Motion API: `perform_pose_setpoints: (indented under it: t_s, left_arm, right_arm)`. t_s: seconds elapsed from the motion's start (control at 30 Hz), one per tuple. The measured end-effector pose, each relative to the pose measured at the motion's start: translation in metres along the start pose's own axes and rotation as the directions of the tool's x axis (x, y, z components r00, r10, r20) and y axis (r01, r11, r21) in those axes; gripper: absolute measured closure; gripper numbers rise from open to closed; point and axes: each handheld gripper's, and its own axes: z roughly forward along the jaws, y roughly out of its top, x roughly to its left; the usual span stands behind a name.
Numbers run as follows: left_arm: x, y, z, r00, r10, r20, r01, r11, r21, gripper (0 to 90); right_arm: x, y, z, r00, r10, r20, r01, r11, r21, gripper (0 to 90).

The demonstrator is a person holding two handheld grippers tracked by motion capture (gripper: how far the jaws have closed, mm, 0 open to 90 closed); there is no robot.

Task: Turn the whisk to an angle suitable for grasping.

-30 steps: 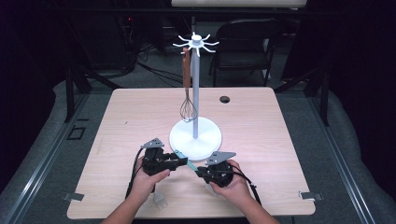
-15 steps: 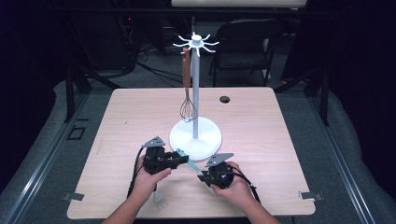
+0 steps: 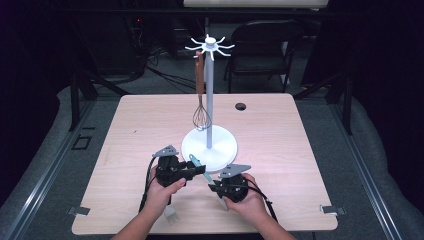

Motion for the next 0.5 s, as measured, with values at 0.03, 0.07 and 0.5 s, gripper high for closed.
perform_pose_setpoints:
  t_s: [0.03, 0.07, 0.5]
  left_arm:
    - [-0.001, 0.0, 0.0, 1.0, 0.003, 0.0, -0.003, 1.0, -0.003, 52.7]
    - [-0.002, 0.0, 0.001, 1.0, 0.006, 0.004, -0.006, 0.9999, -0.01, 52.7]
    - [-0.015, -0.005, 0.008, 0.9983, 0.051, -0.027, -0.05, 0.9987, 0.012, 67.1]
  right_arm:
    - [0.001, 0.0, 0.0, 1.0, 0.003, 0.002, -0.003, 1.0, -0.011, 80.7]
    - [0.001, 0.0, 0.0, 1.0, 0.007, 0.004, -0.007, 1.0, -0.02, 80.7]
    - [0.007, 0.004, -0.001, 0.999, 0.021, 0.04, -0.017, 0.995, -0.101, 80.7]
